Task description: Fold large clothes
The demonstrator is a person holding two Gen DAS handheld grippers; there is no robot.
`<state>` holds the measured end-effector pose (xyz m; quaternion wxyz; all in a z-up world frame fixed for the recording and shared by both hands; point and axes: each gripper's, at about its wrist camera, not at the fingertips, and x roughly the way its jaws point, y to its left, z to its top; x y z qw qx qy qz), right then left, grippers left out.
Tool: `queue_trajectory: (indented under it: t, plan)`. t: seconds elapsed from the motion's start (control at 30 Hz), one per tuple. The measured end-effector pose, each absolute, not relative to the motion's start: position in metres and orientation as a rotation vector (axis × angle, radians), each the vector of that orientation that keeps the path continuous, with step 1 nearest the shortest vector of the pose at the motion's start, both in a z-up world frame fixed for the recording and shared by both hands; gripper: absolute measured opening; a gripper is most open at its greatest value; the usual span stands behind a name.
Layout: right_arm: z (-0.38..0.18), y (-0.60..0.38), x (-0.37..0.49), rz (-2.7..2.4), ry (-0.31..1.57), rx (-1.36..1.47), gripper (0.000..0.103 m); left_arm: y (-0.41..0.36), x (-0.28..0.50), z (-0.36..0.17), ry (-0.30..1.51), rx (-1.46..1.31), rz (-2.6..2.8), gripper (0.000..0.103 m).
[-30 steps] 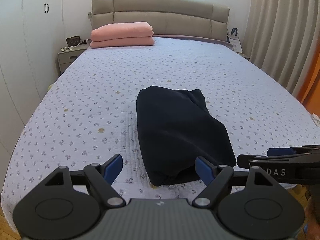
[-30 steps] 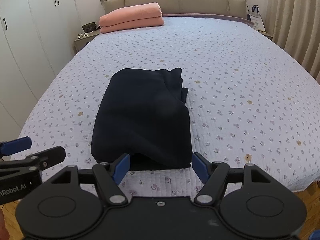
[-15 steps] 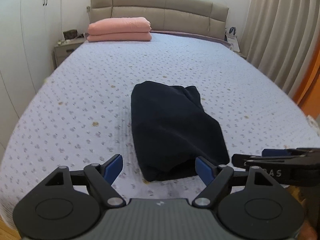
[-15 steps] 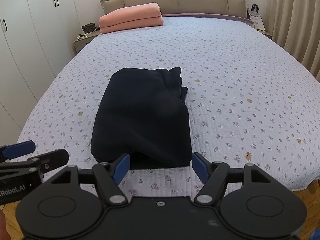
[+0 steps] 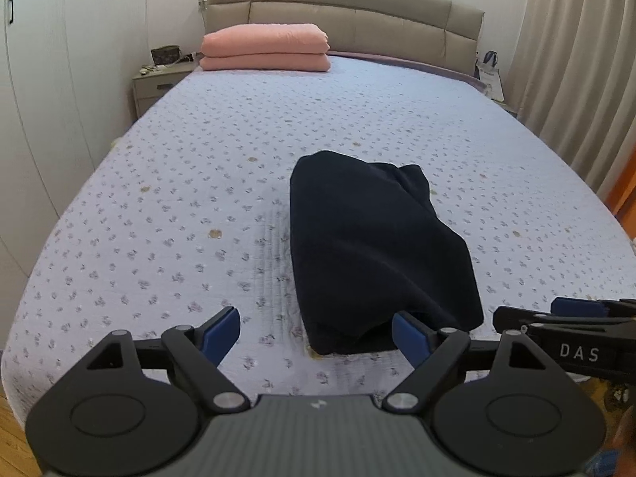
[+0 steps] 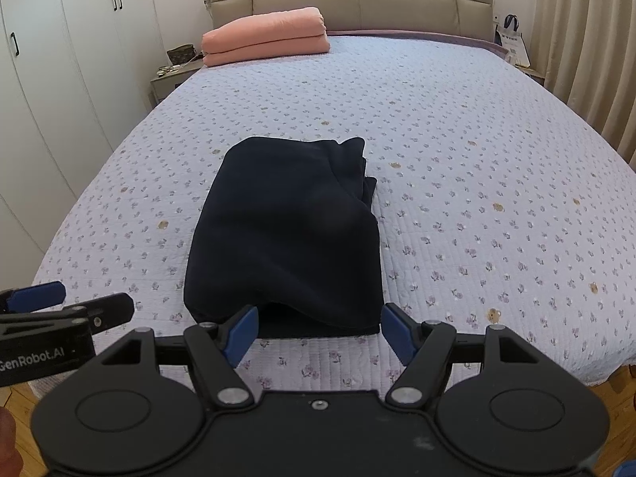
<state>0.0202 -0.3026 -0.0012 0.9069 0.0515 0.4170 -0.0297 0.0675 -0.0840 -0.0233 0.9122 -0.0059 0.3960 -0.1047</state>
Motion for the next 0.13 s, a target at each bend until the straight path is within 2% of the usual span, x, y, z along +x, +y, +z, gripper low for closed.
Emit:
queue_trajectory:
  t: [0.13]
  plan:
    - [0.0024, -0.3052, 0.0185, -0.063, 0.843, 0.109, 0.082, -0.0823, 0.0661, -0.0216, 0.788, 0.01, -0.196, 0.086]
